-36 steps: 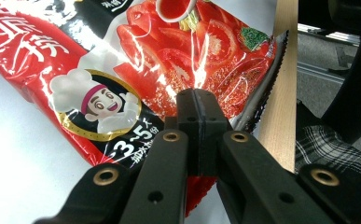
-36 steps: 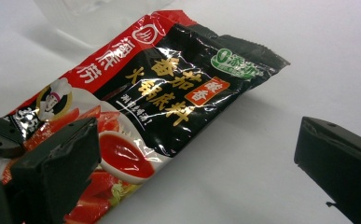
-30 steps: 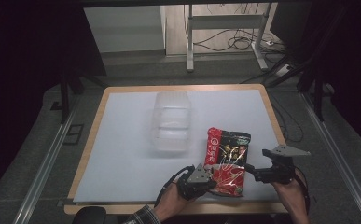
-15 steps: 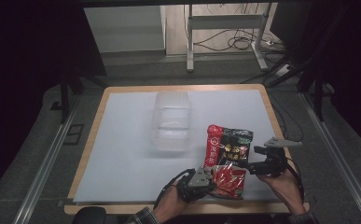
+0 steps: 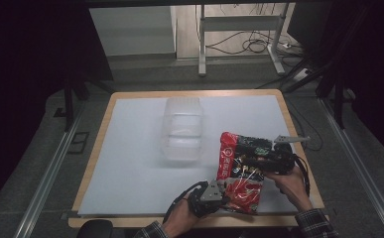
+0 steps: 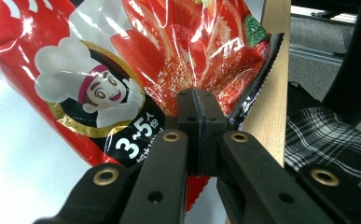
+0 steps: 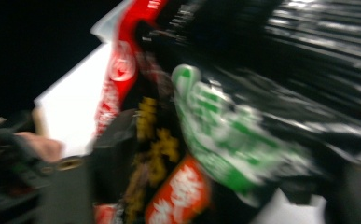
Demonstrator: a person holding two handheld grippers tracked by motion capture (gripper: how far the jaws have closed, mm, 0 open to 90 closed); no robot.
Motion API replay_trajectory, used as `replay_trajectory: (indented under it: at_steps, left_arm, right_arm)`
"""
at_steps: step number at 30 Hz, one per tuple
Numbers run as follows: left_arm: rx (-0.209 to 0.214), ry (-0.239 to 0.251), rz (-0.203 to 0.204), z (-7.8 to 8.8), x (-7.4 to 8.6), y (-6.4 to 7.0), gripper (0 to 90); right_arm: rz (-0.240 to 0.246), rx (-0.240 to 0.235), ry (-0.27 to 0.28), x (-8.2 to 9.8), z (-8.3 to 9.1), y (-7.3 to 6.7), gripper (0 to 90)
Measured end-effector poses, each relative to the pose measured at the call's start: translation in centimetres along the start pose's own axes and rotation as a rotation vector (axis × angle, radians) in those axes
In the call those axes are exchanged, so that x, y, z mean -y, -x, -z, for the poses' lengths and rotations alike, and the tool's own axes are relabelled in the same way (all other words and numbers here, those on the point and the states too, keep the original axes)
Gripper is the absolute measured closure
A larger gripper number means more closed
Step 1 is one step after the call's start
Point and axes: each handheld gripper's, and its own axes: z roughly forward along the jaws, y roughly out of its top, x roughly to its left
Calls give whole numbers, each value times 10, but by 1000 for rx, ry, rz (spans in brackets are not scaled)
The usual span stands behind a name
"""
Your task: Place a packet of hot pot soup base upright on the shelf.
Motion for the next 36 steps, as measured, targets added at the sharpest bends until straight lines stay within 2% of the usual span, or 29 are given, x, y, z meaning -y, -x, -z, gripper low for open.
replay_trajectory:
  at_steps: [1, 2, 3, 4, 6, 7, 14, 15, 16, 18, 24, 30, 36]
  left_arm:
    - [3, -3, 0, 0, 0, 0, 900]
    - [6, 0, 6, 1, -1, 0, 900]
    - [6, 0, 6, 1, -1, 0, 900]
    - [7, -7, -6, 2, -1, 0, 900]
    - [4, -3, -17, 5, 1, 2, 900]
    - [3, 6, -5, 6, 2, 4, 894]
    - [-7, 20, -3, 21, 2, 6, 773]
    - [-13, 19, -1, 25, 3, 4, 716]
    - [-18, 22, 8, 28, 3, 4, 716]
    - [-33, 40, 30, 36, 5, 1, 642]
    - [-65, 74, 85, 54, 12, -5, 562]
    - [-106, 56, 78, 59, 18, -3, 481]
    - [-153, 58, 74, 69, 23, -3, 379]
  right_arm:
    - [14, -7, -4, -1, 0, -2, 524]
    - [26, -34, 14, -3, 3, -5, 644]
    - [26, -34, 14, -3, 3, -5, 644]
    - [27, -82, 44, -5, 7, -9, 715]
    - [30, -92, 47, -6, 8, -11, 731]
    - [49, -86, 49, -9, 9, -20, 753]
    - [76, -58, 54, -17, 12, -37, 768]
    - [81, -52, 59, -18, 13, -38, 769]
    - [77, -37, 62, -19, 15, -41, 770]
    - [80, -19, 72, -23, 19, -44, 771]
    - [93, 19, 92, -27, 25, -47, 771]
    - [101, 59, 111, -33, 29, -50, 771]
    - [102, 96, 133, -38, 32, -52, 771]
